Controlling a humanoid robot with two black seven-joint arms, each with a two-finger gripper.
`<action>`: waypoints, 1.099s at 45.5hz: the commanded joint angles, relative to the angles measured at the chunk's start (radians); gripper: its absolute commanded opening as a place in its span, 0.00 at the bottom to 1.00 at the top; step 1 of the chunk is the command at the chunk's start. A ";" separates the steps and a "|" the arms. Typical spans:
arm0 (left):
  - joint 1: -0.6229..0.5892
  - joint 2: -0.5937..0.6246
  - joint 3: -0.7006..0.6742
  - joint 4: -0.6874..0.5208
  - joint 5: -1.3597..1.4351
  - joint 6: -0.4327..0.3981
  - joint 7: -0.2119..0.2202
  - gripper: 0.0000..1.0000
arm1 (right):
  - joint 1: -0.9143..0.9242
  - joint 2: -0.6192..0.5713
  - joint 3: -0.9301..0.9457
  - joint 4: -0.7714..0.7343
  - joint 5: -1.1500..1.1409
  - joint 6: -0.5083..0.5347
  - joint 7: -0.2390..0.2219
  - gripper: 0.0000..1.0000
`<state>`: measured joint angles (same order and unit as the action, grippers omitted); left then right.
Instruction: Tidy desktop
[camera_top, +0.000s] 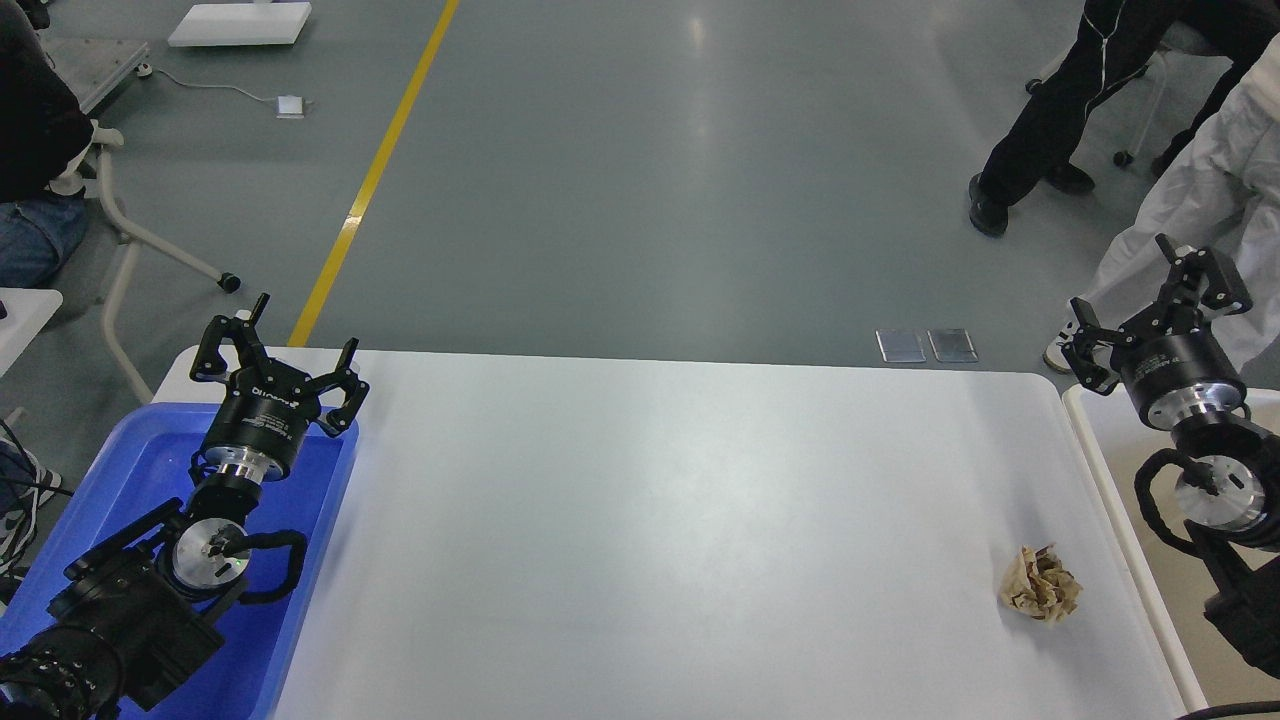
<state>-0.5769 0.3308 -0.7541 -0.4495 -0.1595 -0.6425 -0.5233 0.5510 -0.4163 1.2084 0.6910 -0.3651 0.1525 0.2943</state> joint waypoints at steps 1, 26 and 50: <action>0.000 -0.001 -0.001 0.000 -0.002 0.000 -0.001 1.00 | 0.001 -0.024 0.002 0.001 0.000 0.001 0.003 1.00; 0.000 -0.001 -0.001 0.000 -0.002 0.000 -0.001 1.00 | 0.007 -0.067 0.002 -0.002 0.000 -0.001 0.005 1.00; 0.000 0.001 -0.001 0.000 -0.002 0.000 -0.001 1.00 | 0.015 -0.128 -0.108 0.001 -0.003 -0.001 0.003 1.00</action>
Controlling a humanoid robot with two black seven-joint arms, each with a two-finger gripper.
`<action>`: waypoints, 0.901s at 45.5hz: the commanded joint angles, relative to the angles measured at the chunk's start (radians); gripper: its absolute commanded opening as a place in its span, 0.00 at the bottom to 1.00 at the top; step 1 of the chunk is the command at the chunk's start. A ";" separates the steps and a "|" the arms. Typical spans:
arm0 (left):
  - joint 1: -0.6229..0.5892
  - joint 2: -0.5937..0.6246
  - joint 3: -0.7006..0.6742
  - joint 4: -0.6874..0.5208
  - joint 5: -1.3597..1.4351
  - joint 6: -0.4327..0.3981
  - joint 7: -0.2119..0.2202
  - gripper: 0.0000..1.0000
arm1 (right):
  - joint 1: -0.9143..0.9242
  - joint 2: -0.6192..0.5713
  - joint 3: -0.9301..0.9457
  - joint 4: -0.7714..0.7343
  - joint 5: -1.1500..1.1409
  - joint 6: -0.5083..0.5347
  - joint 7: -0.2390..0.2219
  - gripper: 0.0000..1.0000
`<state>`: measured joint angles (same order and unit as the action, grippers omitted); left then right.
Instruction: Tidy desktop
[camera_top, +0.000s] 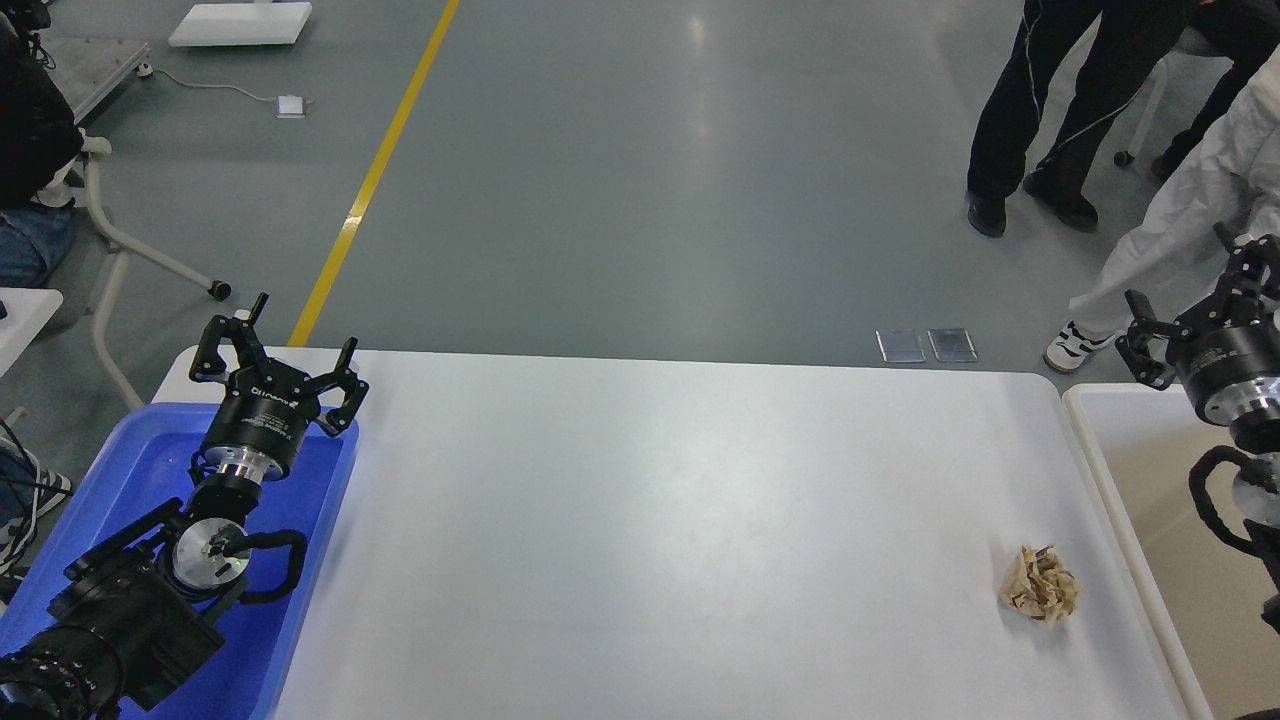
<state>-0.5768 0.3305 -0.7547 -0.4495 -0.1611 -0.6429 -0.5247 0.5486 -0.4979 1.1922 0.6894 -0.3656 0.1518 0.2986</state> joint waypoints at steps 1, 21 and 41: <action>0.000 0.001 0.000 0.000 0.000 0.000 0.000 1.00 | 0.020 -0.057 -0.124 0.002 -0.006 0.000 -0.001 1.00; 0.000 0.001 0.000 0.000 0.000 0.000 0.000 1.00 | 0.281 -0.303 -0.730 0.004 -0.225 -0.006 0.002 1.00; 0.000 0.001 0.000 0.000 0.000 0.000 0.000 1.00 | 0.467 -0.321 -1.128 0.016 -0.768 -0.037 0.025 1.00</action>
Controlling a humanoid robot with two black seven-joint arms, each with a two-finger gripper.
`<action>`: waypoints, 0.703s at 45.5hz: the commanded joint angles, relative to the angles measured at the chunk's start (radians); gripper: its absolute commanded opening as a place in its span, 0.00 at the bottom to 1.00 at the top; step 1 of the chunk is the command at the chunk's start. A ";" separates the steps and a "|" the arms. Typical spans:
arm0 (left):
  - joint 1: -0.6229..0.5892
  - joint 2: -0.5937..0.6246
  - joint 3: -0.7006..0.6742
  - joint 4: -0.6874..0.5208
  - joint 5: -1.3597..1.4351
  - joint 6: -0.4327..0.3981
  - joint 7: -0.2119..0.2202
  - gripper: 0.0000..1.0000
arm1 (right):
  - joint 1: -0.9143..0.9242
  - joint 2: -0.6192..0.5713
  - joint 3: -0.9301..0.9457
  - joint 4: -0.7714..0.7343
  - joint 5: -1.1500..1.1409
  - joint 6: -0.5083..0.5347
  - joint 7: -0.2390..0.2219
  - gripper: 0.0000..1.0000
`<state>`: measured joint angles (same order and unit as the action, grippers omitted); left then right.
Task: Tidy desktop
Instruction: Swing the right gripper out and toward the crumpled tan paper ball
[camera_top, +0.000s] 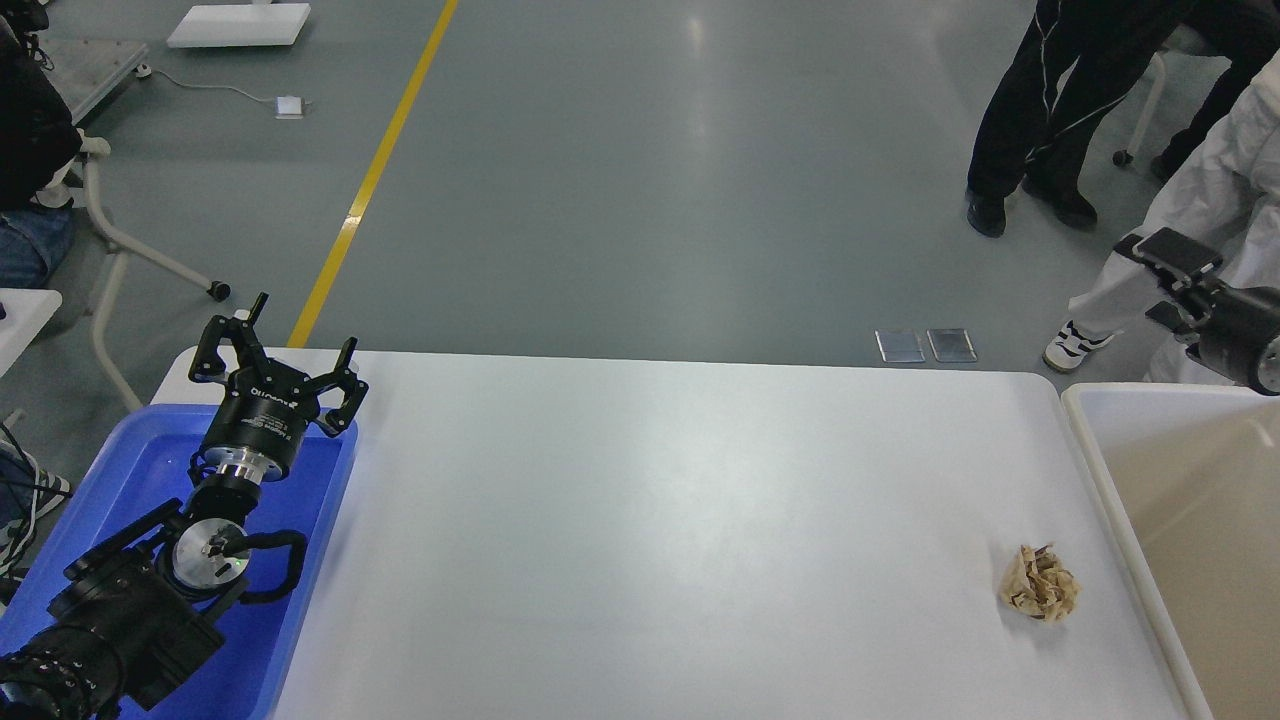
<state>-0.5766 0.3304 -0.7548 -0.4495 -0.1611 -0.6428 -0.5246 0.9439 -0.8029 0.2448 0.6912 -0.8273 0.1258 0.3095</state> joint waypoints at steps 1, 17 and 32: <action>0.000 0.001 0.000 0.000 0.000 0.000 0.000 1.00 | 0.075 -0.016 -0.197 0.017 -0.329 -0.011 0.014 1.00; 0.000 0.001 0.000 0.000 0.000 0.000 0.000 1.00 | 0.300 -0.030 -0.642 0.188 -0.431 -0.006 0.065 1.00; 0.000 0.001 0.000 0.000 0.000 0.000 0.000 1.00 | 0.323 -0.015 -0.748 0.189 0.084 0.048 0.065 1.00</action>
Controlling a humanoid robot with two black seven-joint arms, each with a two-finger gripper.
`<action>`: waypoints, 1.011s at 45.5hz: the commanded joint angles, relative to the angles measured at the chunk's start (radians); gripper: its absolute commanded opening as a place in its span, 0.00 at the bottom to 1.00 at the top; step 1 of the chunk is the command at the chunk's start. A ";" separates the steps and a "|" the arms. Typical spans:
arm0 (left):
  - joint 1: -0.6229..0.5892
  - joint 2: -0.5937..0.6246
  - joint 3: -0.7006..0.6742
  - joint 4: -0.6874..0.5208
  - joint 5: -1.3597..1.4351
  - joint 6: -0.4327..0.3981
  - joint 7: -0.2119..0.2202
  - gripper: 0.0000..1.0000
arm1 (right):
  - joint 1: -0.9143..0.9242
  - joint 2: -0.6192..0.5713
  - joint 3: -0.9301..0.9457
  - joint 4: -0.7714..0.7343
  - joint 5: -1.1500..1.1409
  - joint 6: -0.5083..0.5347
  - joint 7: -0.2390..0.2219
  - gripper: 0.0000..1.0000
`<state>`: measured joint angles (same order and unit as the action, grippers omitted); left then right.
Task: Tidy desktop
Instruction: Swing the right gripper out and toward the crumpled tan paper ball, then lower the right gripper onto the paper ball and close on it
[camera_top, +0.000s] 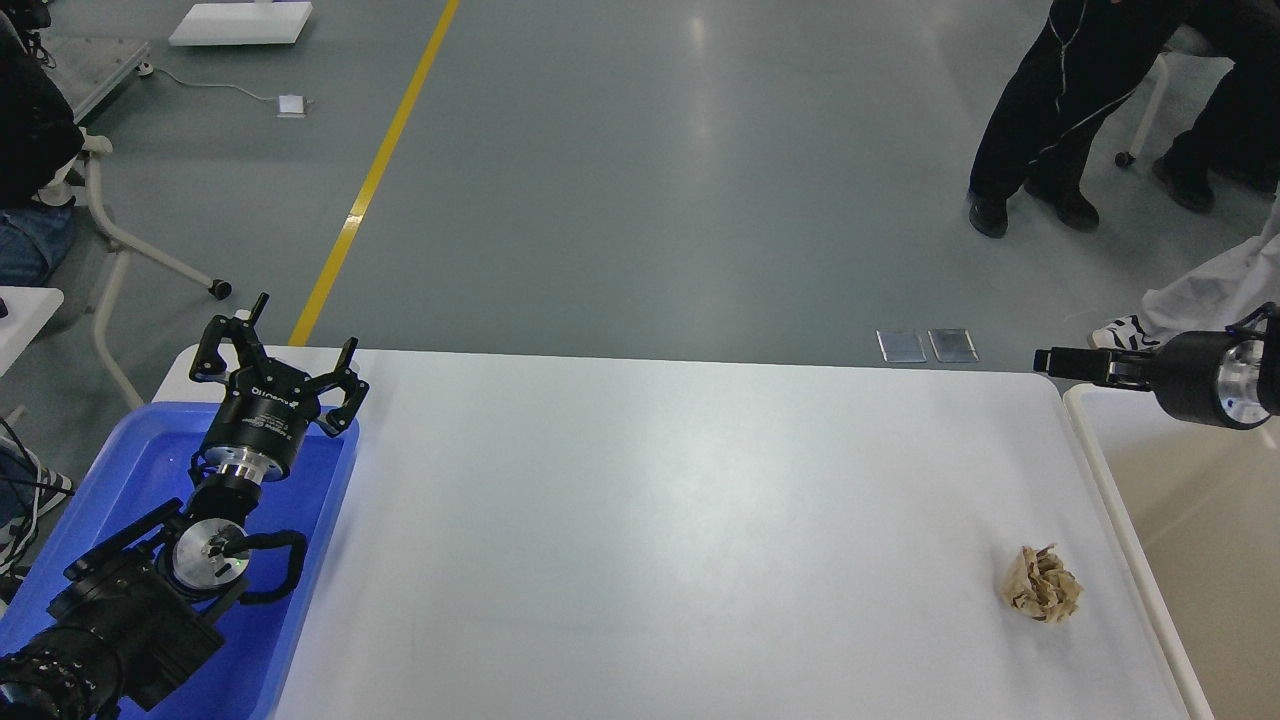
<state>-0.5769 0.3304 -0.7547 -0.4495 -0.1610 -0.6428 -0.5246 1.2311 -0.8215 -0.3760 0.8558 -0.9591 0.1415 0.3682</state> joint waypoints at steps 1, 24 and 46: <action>0.000 0.001 0.000 0.000 0.000 0.000 0.000 1.00 | 0.036 0.004 -0.135 0.023 0.186 0.030 0.008 1.00; 0.000 -0.001 0.000 0.000 0.000 0.000 0.000 1.00 | -0.067 0.004 -0.155 0.034 -0.602 -0.143 0.008 1.00; 0.000 0.001 0.000 0.000 0.000 -0.002 0.000 1.00 | -0.140 0.048 -0.143 0.140 -0.652 -0.145 0.009 1.00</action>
<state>-0.5766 0.3307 -0.7547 -0.4495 -0.1610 -0.6427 -0.5246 1.1465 -0.8059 -0.5257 0.9797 -1.5797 0.0052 0.3768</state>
